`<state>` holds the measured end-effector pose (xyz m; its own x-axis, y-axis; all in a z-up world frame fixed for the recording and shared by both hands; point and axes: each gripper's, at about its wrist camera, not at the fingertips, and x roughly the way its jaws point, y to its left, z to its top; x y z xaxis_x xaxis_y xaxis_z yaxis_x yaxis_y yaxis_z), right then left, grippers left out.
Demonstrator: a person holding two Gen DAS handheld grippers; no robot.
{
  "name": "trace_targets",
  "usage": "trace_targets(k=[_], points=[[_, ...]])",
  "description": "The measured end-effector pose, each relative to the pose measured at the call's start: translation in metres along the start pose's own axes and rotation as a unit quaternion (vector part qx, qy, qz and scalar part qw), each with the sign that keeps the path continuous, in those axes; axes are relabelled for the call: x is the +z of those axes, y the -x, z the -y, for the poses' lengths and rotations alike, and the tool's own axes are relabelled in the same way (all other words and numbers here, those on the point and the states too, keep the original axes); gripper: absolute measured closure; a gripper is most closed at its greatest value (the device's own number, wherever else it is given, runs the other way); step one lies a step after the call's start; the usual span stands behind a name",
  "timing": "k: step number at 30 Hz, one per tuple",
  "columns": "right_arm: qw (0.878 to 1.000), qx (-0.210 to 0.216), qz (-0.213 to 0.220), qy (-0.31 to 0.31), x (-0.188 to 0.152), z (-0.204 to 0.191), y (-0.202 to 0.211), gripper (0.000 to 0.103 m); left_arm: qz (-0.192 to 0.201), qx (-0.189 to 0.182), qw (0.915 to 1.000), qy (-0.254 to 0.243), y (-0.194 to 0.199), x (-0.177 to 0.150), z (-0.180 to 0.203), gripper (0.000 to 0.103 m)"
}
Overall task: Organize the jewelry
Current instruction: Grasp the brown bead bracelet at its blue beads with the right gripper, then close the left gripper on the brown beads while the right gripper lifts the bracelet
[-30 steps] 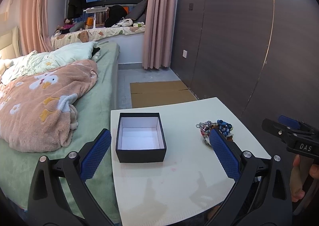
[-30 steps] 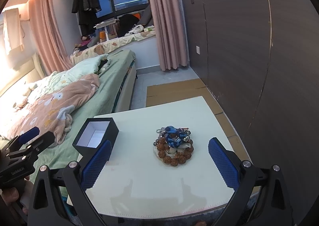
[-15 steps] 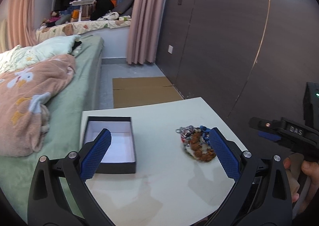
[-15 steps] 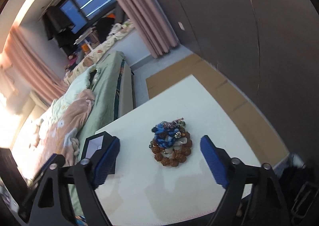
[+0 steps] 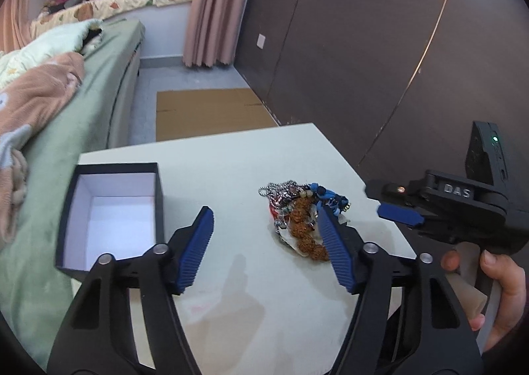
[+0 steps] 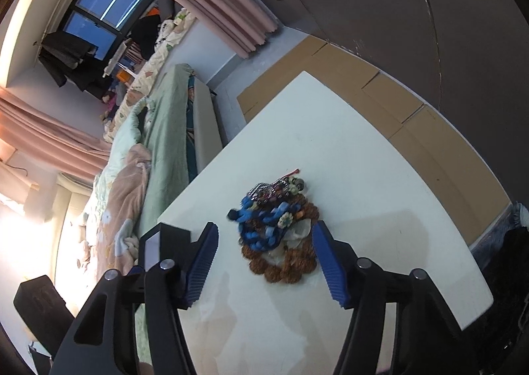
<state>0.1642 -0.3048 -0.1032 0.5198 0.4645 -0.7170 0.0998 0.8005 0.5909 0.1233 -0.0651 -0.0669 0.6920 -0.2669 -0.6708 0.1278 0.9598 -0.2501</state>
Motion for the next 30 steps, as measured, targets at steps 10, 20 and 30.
trace_targets(k=[10,20,30], points=[[0.998,-0.034,-0.050,0.012,0.012,-0.015,-0.054,0.048,-0.050,-0.033,0.9961,0.065,-0.039,0.006,-0.015,0.057],[0.999,0.004,-0.023,-0.033,0.012,-0.007,-0.034,0.084,-0.063,-0.042,0.9950,0.065,-0.056,0.009,-0.008,0.057],[0.998,0.020,0.026,-0.044,0.016,0.008,0.013,0.084,-0.077,-0.051,0.9950,0.040,-0.068,0.001,0.011,0.057]])
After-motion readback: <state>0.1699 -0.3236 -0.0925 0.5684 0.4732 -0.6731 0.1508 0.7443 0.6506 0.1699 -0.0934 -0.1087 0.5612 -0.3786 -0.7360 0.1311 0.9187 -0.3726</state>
